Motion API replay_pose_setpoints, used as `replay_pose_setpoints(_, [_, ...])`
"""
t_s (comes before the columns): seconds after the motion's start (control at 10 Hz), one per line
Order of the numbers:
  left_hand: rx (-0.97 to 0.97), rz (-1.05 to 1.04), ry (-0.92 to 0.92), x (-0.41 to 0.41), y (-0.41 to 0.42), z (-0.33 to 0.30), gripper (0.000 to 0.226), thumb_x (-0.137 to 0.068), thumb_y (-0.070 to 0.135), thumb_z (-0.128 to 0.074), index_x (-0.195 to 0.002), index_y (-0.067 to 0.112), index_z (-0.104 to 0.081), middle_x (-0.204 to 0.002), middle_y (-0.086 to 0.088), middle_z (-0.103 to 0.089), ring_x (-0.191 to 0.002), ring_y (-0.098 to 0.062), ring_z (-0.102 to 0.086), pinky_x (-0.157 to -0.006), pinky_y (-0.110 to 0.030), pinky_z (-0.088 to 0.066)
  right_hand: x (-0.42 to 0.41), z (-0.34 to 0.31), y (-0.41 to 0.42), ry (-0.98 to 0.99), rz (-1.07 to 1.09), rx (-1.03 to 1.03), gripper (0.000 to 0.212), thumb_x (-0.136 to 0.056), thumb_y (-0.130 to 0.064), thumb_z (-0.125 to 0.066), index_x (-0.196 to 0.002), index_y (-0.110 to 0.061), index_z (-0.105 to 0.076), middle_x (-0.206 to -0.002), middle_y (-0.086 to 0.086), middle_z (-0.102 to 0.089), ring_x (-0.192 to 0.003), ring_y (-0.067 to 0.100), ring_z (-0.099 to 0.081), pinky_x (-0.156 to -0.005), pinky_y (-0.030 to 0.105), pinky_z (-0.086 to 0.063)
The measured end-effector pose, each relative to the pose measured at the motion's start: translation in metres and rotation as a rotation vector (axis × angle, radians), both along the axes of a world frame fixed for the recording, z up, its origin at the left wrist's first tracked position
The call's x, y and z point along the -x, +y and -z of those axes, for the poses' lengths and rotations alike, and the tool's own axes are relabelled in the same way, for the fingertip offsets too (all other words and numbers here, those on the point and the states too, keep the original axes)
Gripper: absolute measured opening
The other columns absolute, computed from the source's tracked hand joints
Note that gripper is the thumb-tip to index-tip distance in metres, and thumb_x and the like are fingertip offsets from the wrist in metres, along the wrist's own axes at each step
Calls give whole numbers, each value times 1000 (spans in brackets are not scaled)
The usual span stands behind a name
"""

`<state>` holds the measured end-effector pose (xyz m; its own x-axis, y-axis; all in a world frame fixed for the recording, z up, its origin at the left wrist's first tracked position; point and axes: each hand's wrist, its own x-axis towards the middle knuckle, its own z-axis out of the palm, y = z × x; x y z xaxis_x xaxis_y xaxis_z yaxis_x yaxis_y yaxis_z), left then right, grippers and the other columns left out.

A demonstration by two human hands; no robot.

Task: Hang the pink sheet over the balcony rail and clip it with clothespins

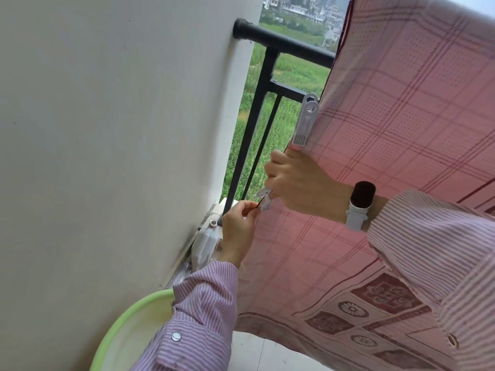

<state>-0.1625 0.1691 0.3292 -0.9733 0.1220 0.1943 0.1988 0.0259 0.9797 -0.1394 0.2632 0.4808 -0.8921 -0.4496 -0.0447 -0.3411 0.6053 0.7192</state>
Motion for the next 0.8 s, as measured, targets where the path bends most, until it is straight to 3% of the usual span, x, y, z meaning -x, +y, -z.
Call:
replay_pose_setpoints(0.1, [9,-43,29,-5,2,-1,9,-82,11,-63,-89,5,-67,-75,2,-64,-70,-2,-58,-61,-4,-42,1,-2,-6,47,-3,-80,23,-65,-21,-55,-42,-24,-53,-56,-14,-41,-64,7,-49,-59,23,-44])
replay_pose_setpoints(0.2, [42,-93,59,-9,3,-4,7,-81,9,-63,-86,6,-68,-73,5,-63,-68,-2,-57,-60,-3,-40,4,3,-10,-23,-52,-119,22,-75,-24,-63,-54,-22,-58,-64,-12,-47,-73,10,-50,-67,26,-42])
replay_pose_setpoints(0.3, [44,-99,30,-14,5,-8,6,-82,7,-62,-86,6,-67,-75,3,-64,-70,-2,-57,-62,-3,-42,9,9,-5,-53,-59,-67,23,-90,-13,-43,-79,-14,-63,-80,-6,-59,-87,17,-53,-92,39,-41])
replay_pose_setpoints(0.4, [84,-99,30,-18,1,-6,7,-83,12,-62,-89,9,-66,-81,1,-66,-74,-8,-60,-69,-11,-46,4,16,7,31,-105,-66,31,-86,-17,-34,-97,-13,-63,-87,-4,-66,-94,19,-59,-108,50,-28])
replay_pose_setpoints(0.5, [193,-163,86,-20,-15,-1,17,-83,9,-60,-100,8,-62,-97,-4,-64,-86,-9,-55,-76,-6,-38,-7,26,22,97,-223,83,36,-82,-27,-52,-114,-13,-57,-112,6,-63,-113,26,-54,-108,49,-20])
replay_pose_setpoints(0.6, [301,-240,136,-23,-29,-13,25,-84,8,-58,-109,7,-58,-108,-9,-58,-100,-17,-53,-83,-6,-31,-27,26,26,123,-244,396,32,-87,-24,-46,-115,-13,-57,-122,10,-58,-120,28,-47,-109,47,-27])
replay_pose_setpoints(0.7, [307,-320,303,-22,-24,-53,26,-86,15,-53,-110,7,-56,-113,-11,-56,-109,-24,-51,-93,-26,-36,-45,6,29,198,-261,710,31,-90,-19,-40,-112,-12,-59,-120,9,-60,-119,26,-48,-102,44,-39])
replay_pose_setpoints(0.8, [341,-331,606,-26,-6,-113,35,-85,28,-45,-113,9,-52,-116,-13,-55,-113,-22,-47,-98,-30,-36,-75,-32,37,277,-327,1050,28,-88,-12,-46,-112,-10,-61,-115,7,-62,-114,24,-52,-97,41,-43])
